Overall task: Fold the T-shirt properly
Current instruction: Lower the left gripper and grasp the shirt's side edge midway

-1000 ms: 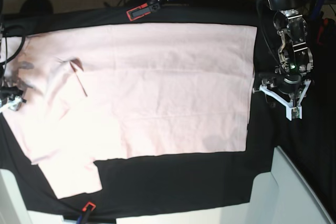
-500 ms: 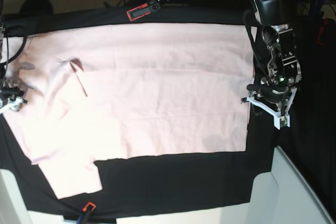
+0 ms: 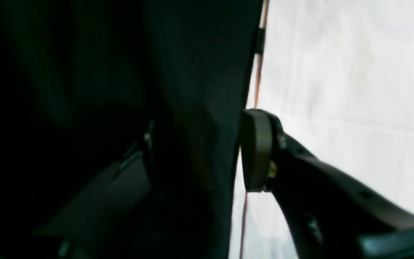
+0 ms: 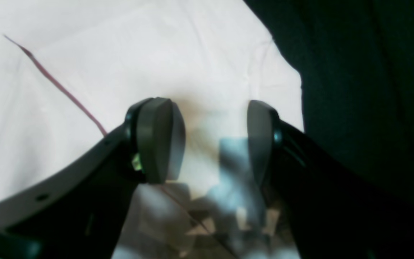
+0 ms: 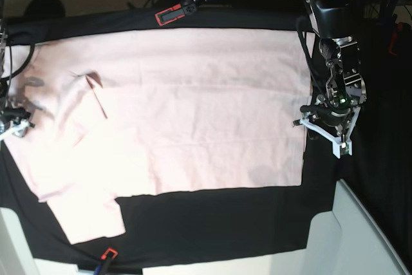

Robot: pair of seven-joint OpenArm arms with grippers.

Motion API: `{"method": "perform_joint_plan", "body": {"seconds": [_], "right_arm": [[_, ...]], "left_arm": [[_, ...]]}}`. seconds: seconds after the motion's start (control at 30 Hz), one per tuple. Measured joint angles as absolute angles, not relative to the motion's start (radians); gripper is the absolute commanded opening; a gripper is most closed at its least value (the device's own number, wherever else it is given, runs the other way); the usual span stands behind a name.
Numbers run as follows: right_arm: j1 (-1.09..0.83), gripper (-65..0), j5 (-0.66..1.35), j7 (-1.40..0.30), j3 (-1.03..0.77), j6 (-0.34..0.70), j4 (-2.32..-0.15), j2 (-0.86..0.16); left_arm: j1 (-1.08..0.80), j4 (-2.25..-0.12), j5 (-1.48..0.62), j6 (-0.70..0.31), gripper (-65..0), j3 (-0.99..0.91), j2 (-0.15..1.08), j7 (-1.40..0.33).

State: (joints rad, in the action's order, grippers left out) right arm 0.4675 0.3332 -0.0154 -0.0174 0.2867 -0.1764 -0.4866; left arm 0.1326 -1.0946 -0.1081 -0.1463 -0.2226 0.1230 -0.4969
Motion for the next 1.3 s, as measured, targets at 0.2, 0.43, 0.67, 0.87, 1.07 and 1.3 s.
{"method": "perform_joint_plan", "body": {"seconds": [0.2,0.43,0.67,0.87,1.07,1.3], "right_arm": [[0.467,-33.1,0.334,-0.015,-0.017,0.287,-0.176,-0.487],[0.464,-32.4,0.326,-0.038,-0.016,0.29,-0.274,-0.487],[0.488,-32.4,0.286,-0.036,0.052,0.289,-0.276,-0.485],[0.487,-32.4,0.286,-0.019,0.044,0.292,-0.217,-0.445],[0.495,-32.9,0.286,-0.08,0.037,0.293,-0.218,-0.452],[0.496,-51.5,0.29,-0.083,0.037,0.287,-0.218,-0.453]], "left_arm": [[0.133,-1.095,-0.108,-0.146,-34.6,-0.223,0.123,-0.497],[0.132,-1.095,-0.108,-0.146,-34.6,-0.228,0.123,-0.498],[0.13,-1.095,-0.108,-0.146,-34.6,-0.229,0.123,-0.497],[0.128,-1.095,-0.109,-0.146,-34.8,-0.23,0.123,-0.497],[0.127,-1.095,-0.109,-0.147,-34.8,-0.233,0.124,-0.497],[0.127,-1.095,-0.109,-0.147,-34.8,-0.226,0.122,-0.497]]}}
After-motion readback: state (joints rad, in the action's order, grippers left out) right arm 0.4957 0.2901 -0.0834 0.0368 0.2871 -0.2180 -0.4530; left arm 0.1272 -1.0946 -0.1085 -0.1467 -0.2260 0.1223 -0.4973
